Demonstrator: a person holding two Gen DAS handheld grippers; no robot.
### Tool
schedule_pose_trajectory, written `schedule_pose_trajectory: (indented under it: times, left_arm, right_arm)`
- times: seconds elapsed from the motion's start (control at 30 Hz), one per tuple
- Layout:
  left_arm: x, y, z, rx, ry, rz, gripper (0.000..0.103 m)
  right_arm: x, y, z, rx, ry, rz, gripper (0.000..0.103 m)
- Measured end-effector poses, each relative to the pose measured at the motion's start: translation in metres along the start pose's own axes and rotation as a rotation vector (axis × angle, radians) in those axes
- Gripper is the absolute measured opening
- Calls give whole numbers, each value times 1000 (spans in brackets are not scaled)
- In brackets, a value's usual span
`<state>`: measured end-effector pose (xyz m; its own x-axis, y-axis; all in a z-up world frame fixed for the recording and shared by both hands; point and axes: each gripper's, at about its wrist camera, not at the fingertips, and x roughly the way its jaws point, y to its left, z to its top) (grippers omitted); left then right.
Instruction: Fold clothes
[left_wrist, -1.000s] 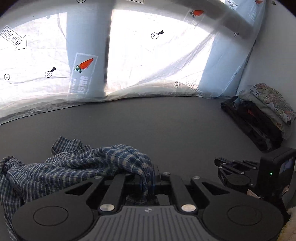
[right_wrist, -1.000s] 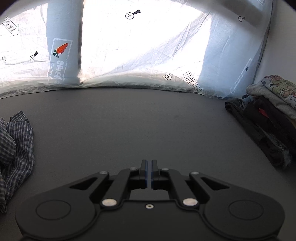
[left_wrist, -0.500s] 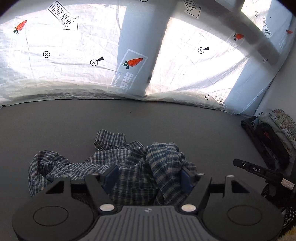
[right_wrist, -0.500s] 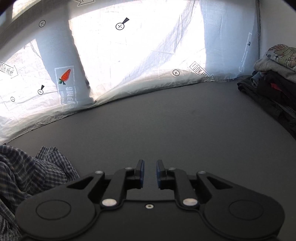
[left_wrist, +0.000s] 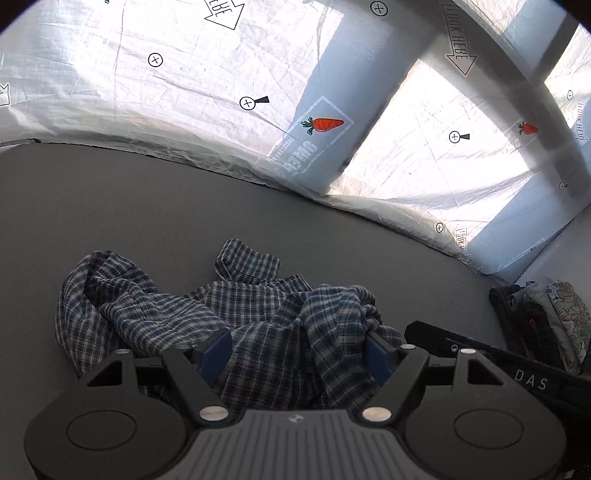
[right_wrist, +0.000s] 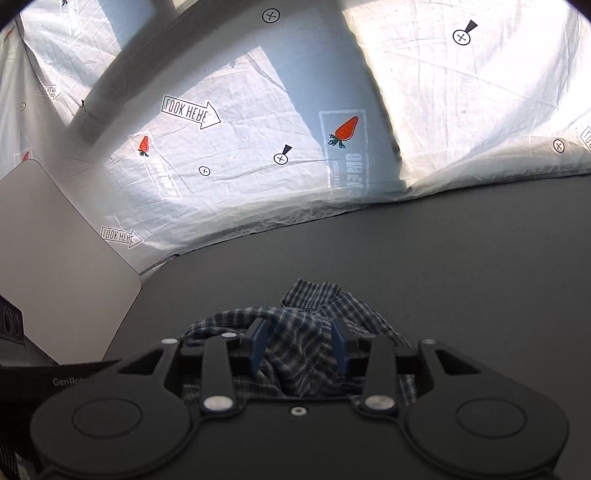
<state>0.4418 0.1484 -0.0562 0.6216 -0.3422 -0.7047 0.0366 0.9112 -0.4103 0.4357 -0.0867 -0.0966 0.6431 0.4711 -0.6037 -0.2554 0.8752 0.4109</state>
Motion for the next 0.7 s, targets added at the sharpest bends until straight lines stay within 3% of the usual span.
schedule_pose_trajectory:
  times: [0.1,0.27,0.43,0.6,0.7]
  left_arm:
    - [-3,-5,0,-3,-5,-9,77]
    - [-16,-16,0,-36,-47,-85,80]
    - [-29,-16,-5,-30,-87,-12,81]
    - [-44,2,-18,-80,-103,55,81]
    - [-55,15,-26,-110,-114,80,81]
  right_arm:
    - [-3,6,-10,-31,19,-13,39]
    - [-10,6,-13,-24,5,-21,39]
    - [-22,10,-13,-38,-31,-19,40]
    - [-39,21,-13,-33,-96,54,40]
    - [-37,32,-14,-73,-88,77,45]
